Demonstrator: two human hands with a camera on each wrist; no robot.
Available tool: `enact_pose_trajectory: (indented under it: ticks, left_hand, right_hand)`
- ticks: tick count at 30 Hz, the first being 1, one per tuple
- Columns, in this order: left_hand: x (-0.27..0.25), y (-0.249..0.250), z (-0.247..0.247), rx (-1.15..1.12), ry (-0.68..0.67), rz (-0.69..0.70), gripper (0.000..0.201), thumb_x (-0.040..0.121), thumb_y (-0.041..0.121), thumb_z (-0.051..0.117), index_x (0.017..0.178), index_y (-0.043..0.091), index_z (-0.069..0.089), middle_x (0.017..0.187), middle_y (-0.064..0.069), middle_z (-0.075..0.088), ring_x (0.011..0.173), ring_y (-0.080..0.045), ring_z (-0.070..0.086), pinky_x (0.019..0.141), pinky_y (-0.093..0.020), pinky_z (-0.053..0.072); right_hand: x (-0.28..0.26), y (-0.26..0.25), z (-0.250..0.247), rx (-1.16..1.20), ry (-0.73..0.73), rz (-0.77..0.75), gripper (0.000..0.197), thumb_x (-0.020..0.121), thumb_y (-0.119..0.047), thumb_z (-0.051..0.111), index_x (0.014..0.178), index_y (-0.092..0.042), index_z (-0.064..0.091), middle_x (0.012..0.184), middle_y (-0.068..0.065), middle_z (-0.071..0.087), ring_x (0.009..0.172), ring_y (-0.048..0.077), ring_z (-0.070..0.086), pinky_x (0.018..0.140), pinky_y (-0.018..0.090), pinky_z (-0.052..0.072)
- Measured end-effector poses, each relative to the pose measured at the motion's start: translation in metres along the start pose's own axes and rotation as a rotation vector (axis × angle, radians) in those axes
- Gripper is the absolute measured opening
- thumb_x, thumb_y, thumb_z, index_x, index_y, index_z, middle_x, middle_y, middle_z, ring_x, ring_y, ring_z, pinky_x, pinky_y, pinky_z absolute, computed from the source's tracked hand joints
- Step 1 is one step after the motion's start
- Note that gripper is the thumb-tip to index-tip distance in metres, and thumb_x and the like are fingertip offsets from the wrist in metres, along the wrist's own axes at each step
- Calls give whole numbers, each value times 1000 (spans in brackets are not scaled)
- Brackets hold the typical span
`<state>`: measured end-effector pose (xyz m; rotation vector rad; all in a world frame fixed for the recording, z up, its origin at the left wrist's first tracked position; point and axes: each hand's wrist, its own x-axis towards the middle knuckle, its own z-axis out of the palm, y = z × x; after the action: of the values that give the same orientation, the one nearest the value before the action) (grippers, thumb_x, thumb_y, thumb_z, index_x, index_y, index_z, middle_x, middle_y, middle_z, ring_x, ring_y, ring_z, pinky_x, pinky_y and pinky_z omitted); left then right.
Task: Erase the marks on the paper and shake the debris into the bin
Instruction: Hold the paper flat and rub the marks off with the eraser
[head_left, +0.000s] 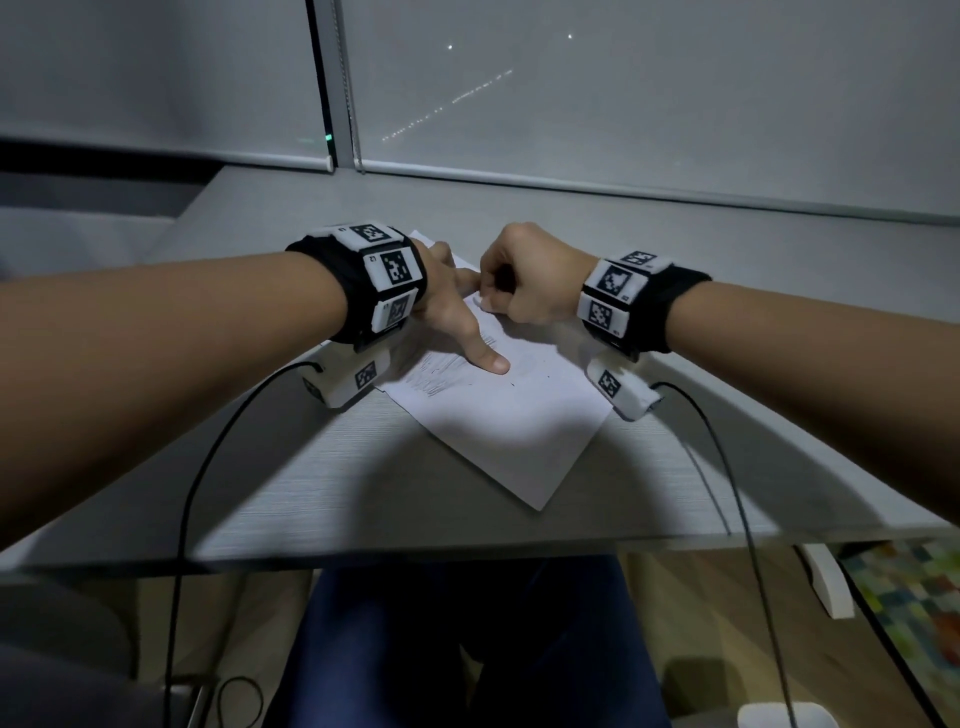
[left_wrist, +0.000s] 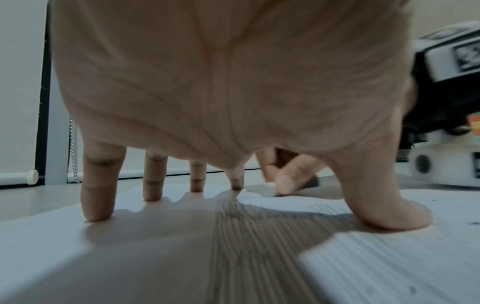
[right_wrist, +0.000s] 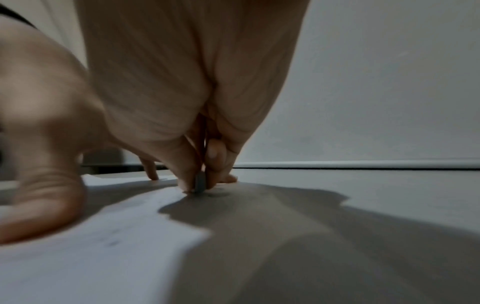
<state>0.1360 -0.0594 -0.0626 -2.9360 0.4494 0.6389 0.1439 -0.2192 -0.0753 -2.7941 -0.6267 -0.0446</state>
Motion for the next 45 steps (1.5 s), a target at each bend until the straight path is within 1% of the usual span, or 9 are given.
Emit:
enact_pose_trajectory:
  ticks: [3, 11, 19, 30, 34, 37, 39, 41, 45]
  left_hand:
    - [1, 0, 0, 3, -9, -1, 139, 46, 103, 66, 162, 60, 4, 163, 1, 24, 149, -37, 30, 105, -50, 37]
    - [2, 3, -2, 27, -9, -1, 137, 50, 102, 66, 162, 61, -3, 166, -4, 21, 150, -40, 32, 107, -51, 38]
    - [4, 4, -2, 28, -29, 6, 157, 26, 107, 63, 163, 59, 1, 166, -6, 19, 154, -37, 27, 109, -53, 37]
    - [5, -14, -13, 45, -17, 92, 131, 59, 86, 81, 165, 39, 20, 170, 1, 31, 150, -30, 41, 114, -47, 37]
    - [4, -12, -25, 110, -20, 95, 117, 84, 62, 80, 171, 32, 8, 179, -3, 1, 164, -25, 10, 128, -47, 16]
    - [2, -8, -27, 8, -54, 93, 100, 91, 46, 80, 170, 28, 20, 174, -4, 24, 157, -25, 28, 120, -34, 29]
    - [1, -8, -23, -63, -38, 104, 105, 80, 63, 84, 164, 29, 31, 164, 0, 37, 147, -26, 42, 114, -31, 36]
    - [0, -5, -16, -35, 36, 151, 123, 58, 87, 81, 158, 30, 37, 155, 1, 45, 138, -29, 51, 115, -44, 42]
    - [6, -3, 1, -12, 114, 192, 125, 54, 102, 64, 161, 46, 30, 139, 0, 43, 134, -35, 50, 110, -53, 44]
  right_hand:
    - [-19, 6, -3, 38, -69, -34, 10, 87, -16, 77, 78, -12, 77, 59, -12, 62, 51, -1, 56, 52, 6, 38]
    - [-5, 7, -7, -30, -10, 35, 11, 88, -17, 76, 79, -10, 76, 68, -3, 70, 63, 14, 64, 63, 29, 56]
    - [-27, 9, -5, 4, -107, -43, 10, 88, -22, 78, 84, -14, 76, 75, 1, 74, 67, 17, 66, 63, 23, 52]
    - [-17, 17, -5, -14, 6, 24, 10, 91, -24, 76, 87, -14, 75, 77, -9, 69, 73, 15, 65, 75, 30, 57]
    - [-29, 19, -11, 10, -72, 22, 10, 91, -23, 77, 87, -14, 76, 65, -13, 69, 66, 2, 63, 76, 24, 54]
    - [-29, 22, -19, 39, -91, 40, 9, 89, -22, 79, 83, -15, 77, 58, -18, 68, 59, -5, 61, 69, 18, 52]
    - [-25, 26, -23, 56, -16, 63, 4, 88, -15, 76, 87, -12, 79, 67, -14, 68, 60, -2, 60, 64, 15, 49]
    - [-20, 24, -22, 55, 14, 57, 8, 87, -11, 72, 89, -11, 80, 72, -10, 68, 63, 0, 59, 59, 7, 45]
    - [-14, 15, -9, 1, -4, 32, 10, 88, -21, 77, 83, -11, 77, 74, 0, 71, 66, 12, 63, 64, 23, 54]
